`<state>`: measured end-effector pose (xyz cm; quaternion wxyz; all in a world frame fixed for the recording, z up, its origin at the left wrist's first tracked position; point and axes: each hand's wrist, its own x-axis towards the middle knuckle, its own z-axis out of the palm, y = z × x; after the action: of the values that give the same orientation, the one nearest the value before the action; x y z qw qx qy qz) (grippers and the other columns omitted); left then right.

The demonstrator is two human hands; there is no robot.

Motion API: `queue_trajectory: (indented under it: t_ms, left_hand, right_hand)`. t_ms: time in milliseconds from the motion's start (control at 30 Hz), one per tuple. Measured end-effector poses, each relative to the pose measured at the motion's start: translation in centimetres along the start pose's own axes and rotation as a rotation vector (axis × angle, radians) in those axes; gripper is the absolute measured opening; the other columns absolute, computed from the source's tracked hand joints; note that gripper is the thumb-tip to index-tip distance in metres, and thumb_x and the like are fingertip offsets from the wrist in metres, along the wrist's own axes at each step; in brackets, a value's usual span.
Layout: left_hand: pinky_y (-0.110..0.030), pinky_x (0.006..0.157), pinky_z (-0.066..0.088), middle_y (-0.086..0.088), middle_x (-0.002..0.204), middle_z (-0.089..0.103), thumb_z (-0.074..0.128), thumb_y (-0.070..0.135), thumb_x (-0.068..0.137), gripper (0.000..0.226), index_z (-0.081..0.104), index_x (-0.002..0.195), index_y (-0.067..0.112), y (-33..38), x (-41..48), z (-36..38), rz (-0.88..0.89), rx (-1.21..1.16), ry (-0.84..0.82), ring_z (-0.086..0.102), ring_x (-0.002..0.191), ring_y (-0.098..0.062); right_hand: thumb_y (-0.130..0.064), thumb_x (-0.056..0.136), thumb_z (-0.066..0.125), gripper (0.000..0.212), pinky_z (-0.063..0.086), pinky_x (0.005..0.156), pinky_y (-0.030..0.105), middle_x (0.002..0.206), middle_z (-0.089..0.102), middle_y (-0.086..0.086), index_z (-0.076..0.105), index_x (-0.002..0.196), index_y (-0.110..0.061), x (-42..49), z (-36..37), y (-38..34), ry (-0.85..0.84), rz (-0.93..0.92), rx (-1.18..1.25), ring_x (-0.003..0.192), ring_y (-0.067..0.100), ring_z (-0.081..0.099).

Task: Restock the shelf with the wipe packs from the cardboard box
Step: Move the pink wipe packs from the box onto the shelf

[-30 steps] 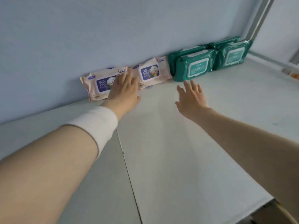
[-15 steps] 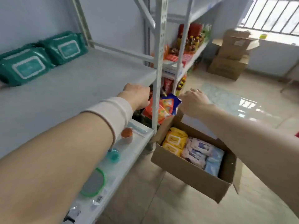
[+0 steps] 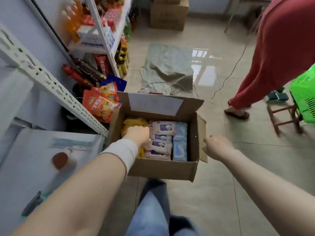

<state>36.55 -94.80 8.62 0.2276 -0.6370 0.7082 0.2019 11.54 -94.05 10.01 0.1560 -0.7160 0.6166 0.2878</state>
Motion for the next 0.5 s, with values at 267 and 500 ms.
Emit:
queue_trajectory:
  t_ms: [267,500]
  left_hand:
    - [-0.038,0.093,0.044,-0.012,0.134,0.051,0.048,0.037,0.093,0.05,0.037,0.135,0.012,0.8,16.7,11.1,-0.129,-0.461,-0.216,0.052,0.119,-0.029]
    - [-0.039,0.106,0.038,-0.01,0.141,0.045,0.053,0.031,0.092,0.057,0.032,0.141,0.011,1.6,32.2,20.6,-0.305,-0.772,-0.029,0.045,0.128,-0.027]
  right_hand:
    - [-0.042,0.096,0.04,0.052,0.041,0.095,0.034,0.136,0.049,0.006,0.033,0.14,-0.016,13.1,12.0,-5.9,-0.242,-0.027,0.315,0.123,0.025,0.047]
    - [-0.044,0.093,0.045,0.06,0.038,0.099,0.033,0.14,0.045,0.013,0.031,0.14,-0.01,26.4,23.5,-10.9,-0.368,0.19,0.834,0.126,0.029,0.046]
